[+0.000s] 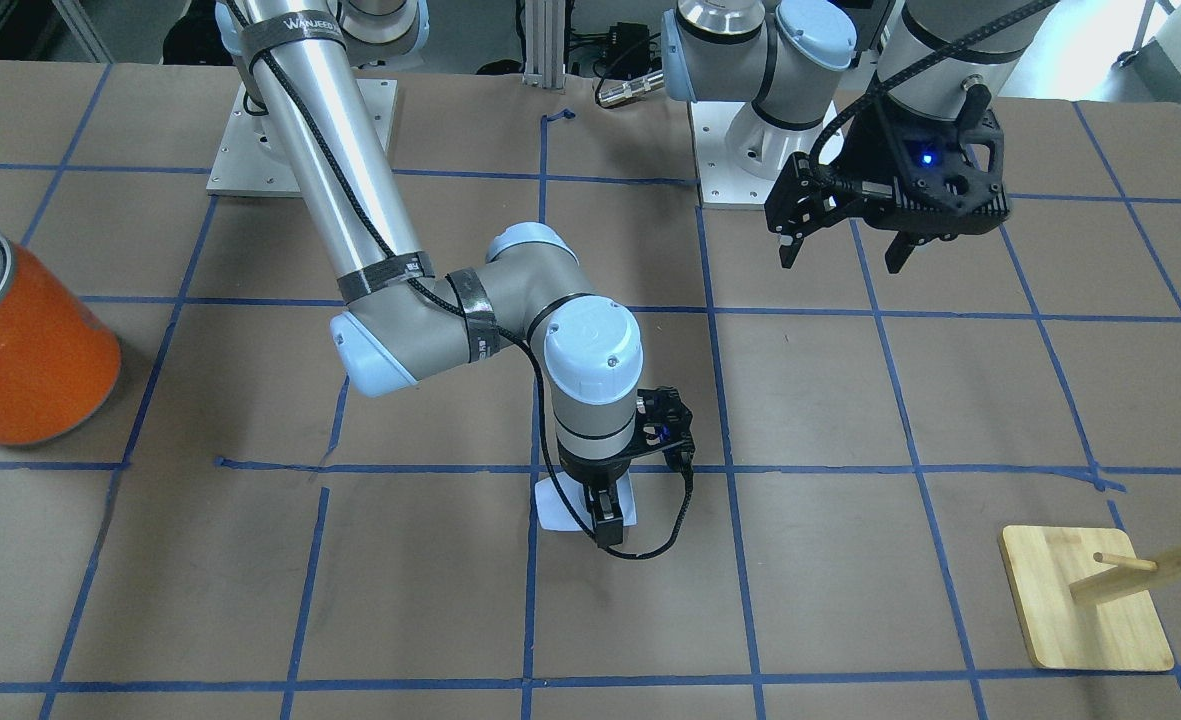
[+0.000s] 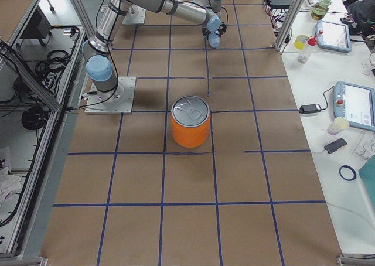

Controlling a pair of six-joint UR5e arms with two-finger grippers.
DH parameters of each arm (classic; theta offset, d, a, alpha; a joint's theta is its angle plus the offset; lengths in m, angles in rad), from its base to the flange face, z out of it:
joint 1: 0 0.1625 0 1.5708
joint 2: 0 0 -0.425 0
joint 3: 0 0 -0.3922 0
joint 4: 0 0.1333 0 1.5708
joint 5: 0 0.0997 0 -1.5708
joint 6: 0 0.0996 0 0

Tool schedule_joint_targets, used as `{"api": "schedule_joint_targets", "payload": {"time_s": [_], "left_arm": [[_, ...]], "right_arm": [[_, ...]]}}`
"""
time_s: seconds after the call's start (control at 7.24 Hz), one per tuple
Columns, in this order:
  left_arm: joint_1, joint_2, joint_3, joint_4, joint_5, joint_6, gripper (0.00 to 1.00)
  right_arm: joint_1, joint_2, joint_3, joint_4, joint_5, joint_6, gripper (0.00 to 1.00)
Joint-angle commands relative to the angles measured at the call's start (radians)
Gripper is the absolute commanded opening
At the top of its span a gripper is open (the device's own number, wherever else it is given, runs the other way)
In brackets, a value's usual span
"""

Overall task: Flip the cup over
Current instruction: 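Release the cup on its side and raise the right gripper away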

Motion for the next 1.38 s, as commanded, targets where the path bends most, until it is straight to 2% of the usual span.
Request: {"api": "schedule_joint_targets", "payload": {"time_s": [0.0,0.14,0.28,0.55,0.83,1.11,1.24], "left_arm": [[0.0,-0.001,-0.001,0.0,0.0,0.0,1.0],[0.0,-0.001,-0.001,0.0,0.0,0.0,1.0],[0.0,0.004,-0.001,0.0,0.0,0.004,1.0],[0.003,0.004,0.001,0.0,-0.008,0.014,1.0],[0.006,0.012,0.005,0.0,-0.064,0.019,1.0],[0.023,0.003,0.008,0.003,-0.194,0.022,1.0],[0.058,-0.025,-0.002,0.005,-0.292,0.023,1.0]], "right_arm": [[0.004,-0.022,0.0,0.012,0.004,0.019,1.0],[0.002,-0.062,0.005,0.021,0.002,0.041,1.0],[-0.007,-0.128,0.003,0.092,0.001,0.078,1.0],[-0.054,-0.273,0.003,0.267,-0.01,0.123,1.0],[-0.143,-0.42,0.005,0.473,-0.012,0.201,1.0],[-0.243,-0.534,0.006,0.597,-0.013,0.401,1.0],[-0.281,-0.565,0.006,0.636,-0.013,0.498,1.0]]}}
